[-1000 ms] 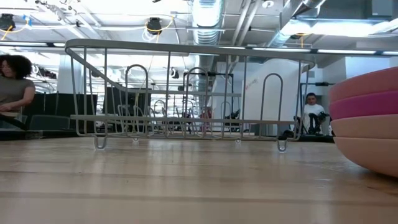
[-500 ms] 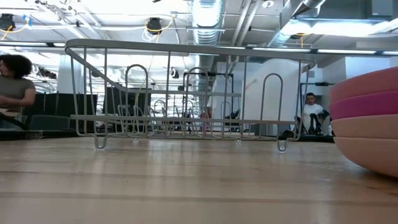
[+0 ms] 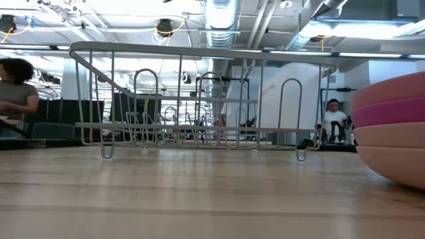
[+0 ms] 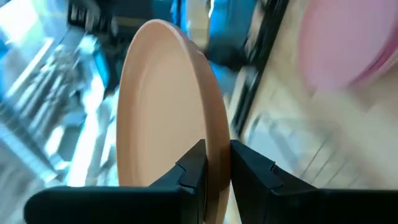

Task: Sort dishes
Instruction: Put the brown plate in the dish rack

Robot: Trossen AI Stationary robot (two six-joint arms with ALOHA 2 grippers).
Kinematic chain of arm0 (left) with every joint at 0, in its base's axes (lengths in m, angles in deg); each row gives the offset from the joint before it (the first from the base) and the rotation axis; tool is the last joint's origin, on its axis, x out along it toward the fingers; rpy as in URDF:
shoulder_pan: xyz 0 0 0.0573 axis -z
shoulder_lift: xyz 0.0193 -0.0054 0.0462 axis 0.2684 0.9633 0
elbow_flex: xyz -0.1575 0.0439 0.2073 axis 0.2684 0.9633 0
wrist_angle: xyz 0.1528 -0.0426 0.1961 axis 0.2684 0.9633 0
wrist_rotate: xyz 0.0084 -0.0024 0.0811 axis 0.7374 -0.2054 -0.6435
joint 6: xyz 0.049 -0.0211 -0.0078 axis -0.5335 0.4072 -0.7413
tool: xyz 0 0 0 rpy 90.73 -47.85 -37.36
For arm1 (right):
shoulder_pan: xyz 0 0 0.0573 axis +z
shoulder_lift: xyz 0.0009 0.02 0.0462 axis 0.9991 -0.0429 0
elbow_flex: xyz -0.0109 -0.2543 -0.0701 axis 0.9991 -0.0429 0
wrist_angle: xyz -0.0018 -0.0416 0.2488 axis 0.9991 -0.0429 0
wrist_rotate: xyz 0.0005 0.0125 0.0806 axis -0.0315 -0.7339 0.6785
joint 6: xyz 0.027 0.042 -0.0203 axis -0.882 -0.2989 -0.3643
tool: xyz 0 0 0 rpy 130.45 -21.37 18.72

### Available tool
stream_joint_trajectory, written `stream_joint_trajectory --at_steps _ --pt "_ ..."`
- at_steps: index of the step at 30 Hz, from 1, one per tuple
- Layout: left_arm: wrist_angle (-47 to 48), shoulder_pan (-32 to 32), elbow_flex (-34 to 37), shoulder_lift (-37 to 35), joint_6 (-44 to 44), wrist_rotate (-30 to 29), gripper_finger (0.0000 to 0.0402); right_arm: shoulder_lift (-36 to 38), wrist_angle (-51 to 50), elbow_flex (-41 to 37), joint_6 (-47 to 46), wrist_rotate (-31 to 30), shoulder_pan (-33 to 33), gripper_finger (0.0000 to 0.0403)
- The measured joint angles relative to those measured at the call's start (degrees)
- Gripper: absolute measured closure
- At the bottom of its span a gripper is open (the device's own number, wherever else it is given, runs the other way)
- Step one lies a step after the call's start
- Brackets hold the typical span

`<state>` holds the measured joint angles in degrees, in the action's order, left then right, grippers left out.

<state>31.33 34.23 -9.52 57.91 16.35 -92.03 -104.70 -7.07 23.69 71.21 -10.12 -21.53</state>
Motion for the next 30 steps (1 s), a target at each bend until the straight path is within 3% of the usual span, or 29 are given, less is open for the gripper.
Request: stream_joint_trajectory --at_steps 3,13,30 --pt "3.87 -0.97 0.00 0.00 -1.76 -3.43 0.0348 0.02 -2.02 0.00 0.01 -0.24 -1.23 0.0221" --pt "19.52 -2.63 0.02 0.02 -8.44 -1.34 0.0348 0.07 -10.41 0.00 -5.83 -0.21 -7.85 0.0221" --pt "24.03 3.98 -4.68 0.13 -11.08 -0.72 0.0387 2.69 -12.92 -0.02 -3.03 -1.58 -12.91 0.0221"
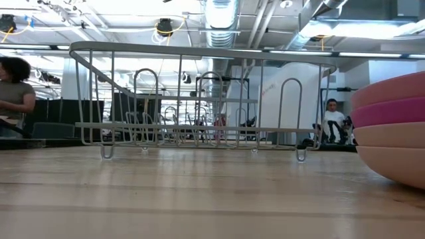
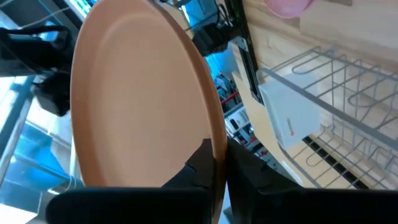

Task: Sort dishes
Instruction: Put the brown plate in the dish rack

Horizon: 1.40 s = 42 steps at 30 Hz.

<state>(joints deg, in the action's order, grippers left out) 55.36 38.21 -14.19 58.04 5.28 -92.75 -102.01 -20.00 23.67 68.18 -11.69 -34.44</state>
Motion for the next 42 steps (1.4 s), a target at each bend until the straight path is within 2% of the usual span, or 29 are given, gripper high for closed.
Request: stream_joint_trajectory --at_steps 32,38,42 --pt "-0.09 -0.40 -0.13 0.00 1.31 0.07 0.0384 0.19 -0.22 0.00 -0.02 1.70 -0.28 0.0221" --pt "-0.02 -1.69 -0.13 -0.33 9.57 0.54 0.0384 0.19 -0.24 0.00 -0.44 1.73 -0.28 0.0221" --pt "-0.18 -4.59 -0.13 -2.32 23.82 1.70 0.0384 0.17 -0.24 0.00 -0.66 1.73 -0.28 0.0221"
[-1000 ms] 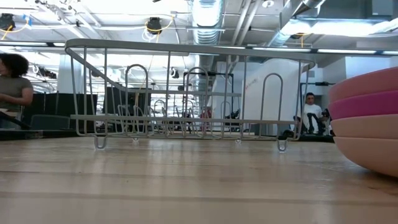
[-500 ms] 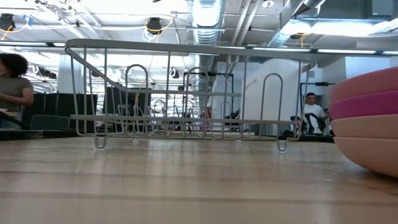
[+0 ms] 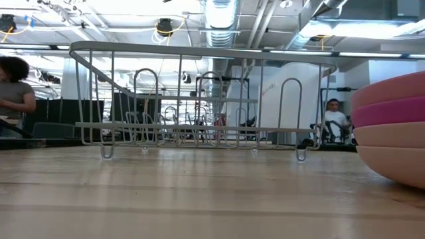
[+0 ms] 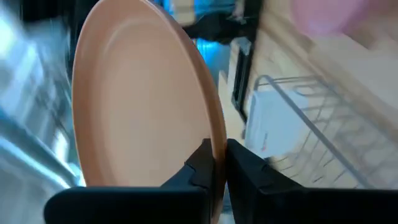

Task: Sort dishes
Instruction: Put the brown plate in the dish rack

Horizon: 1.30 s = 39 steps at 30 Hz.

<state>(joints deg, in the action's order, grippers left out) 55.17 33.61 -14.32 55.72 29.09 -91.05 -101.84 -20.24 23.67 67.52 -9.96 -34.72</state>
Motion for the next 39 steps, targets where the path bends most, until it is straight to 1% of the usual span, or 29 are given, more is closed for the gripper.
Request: stream_joint_trajectory --at_steps 3,4,5,8,9,12,14,16,19,21,24,26,28,30,35,39 --pt "-1.02 -1.85 0.00 -2.66 17.26 0.22 0.0384 0.00 -0.61 0.00 -1.42 0.02 -0.19 0.0221" --pt "-1.03 -2.48 0.00 -3.92 21.23 0.93 0.0384 0.00 -1.17 0.00 -1.93 0.01 -0.22 0.0221" --pt "-0.76 -3.04 0.00 -5.41 24.39 3.12 0.0384 0.00 -1.65 0.00 -2.58 0.00 -0.22 0.0221" --pt "-0.98 -4.45 -0.02 -9.48 32.35 13.84 0.0384 0.00 -3.61 0.00 -4.16 0.02 -0.22 0.0221" --pt "-1.10 -4.87 -0.02 -10.65 34.89 18.72 0.0384 0.00 -4.21 0.00 -4.73 0.02 -0.22 0.0221" --pt "-2.60 -6.20 0.00 -13.46 41.65 36.90 0.0384 0.00 -6.13 0.00 -6.70 0.04 -0.23 0.0221" --pt "-5.89 -6.64 0.00 -14.63 43.04 46.74 0.0384 0.00 -7.55 0.00 -8.35 0.04 -0.24 0.0221" --pt "-9.81 -6.94 -0.02 -14.93 40.13 55.26 0.0384 0.00 -8.80 0.00 -10.08 0.09 -0.24 0.0221" --pt "-15.38 -7.10 0.06 -14.65 35.86 65.70 0.0384 0.00 -9.43 0.00 -11.09 2.03 -0.25 0.0221" --pt "-21.25 -7.03 0.11 -14.62 35.90 70.47 0.0384 -0.02 -9.51 0.00 -11.12 3.74 -0.24 0.0221" --pt "-28.99 -5.77 0.03 -14.93 35.73 74.54 0.0384 -0.02 -9.65 0.00 -11.12 5.98 -0.24 0.0221" --pt "-32.14 -4.47 0.00 -14.88 32.65 74.63 0.0384 -0.02 -9.87 0.00 -11.68 6.88 -0.24 0.0221" --pt "-33.75 -3.83 0.00 -14.89 30.51 73.31 0.0384 -0.02 -10.14 0.00 -12.04 7.36 -0.26 0.0221" --pt "-33.72 -3.45 0.11 -15.68 29.28 71.99 0.0384 -0.02 -10.10 0.00 -12.02 7.40 -0.24 0.0221" --pt "-34.63 -3.56 -0.11 -16.73 29.76 71.01 0.0384 -0.13 -10.08 -0.01 -12.40 7.47 0.13 0.0221" --pt "-31.10 -3.42 1.46 -16.45 31.57 69.33 0.0384 -0.13 -10.08 0.00 -12.46 7.56 0.17 0.0221"
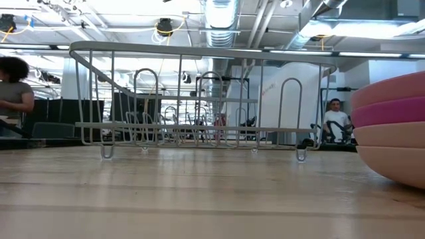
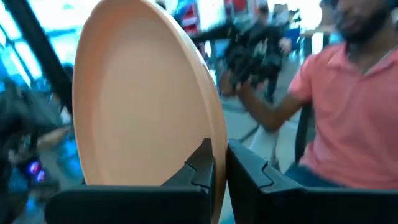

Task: Sort dishes
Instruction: Put the brown plate in the dish rack

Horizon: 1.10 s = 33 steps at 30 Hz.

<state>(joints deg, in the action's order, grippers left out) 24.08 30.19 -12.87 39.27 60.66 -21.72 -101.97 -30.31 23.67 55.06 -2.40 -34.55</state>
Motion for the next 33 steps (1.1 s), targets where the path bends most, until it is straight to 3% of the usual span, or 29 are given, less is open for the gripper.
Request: stream_joint_trajectory --at_steps 6,22,29,33 --pt "-0.92 1.15 3.74 0.13 -0.46 -4.96 0.0384 0.00 0.05 0.00 -0.06 0.26 -0.17 0.0221" --pt "7.36 -1.89 3.68 -1.49 -1.81 -5.80 0.0384 0.00 0.19 -0.01 -0.58 1.11 -0.66 0.0221" --pt "16.52 -3.00 3.68 -1.44 -3.22 -1.52 0.0384 0.00 8.42 -0.02 7.16 2.18 0.45 0.0221" --pt "21.40 -2.46 3.68 -1.31 -9.34 4.56 0.0384 -0.01 21.50 -0.03 16.79 11.38 2.04 0.0221"
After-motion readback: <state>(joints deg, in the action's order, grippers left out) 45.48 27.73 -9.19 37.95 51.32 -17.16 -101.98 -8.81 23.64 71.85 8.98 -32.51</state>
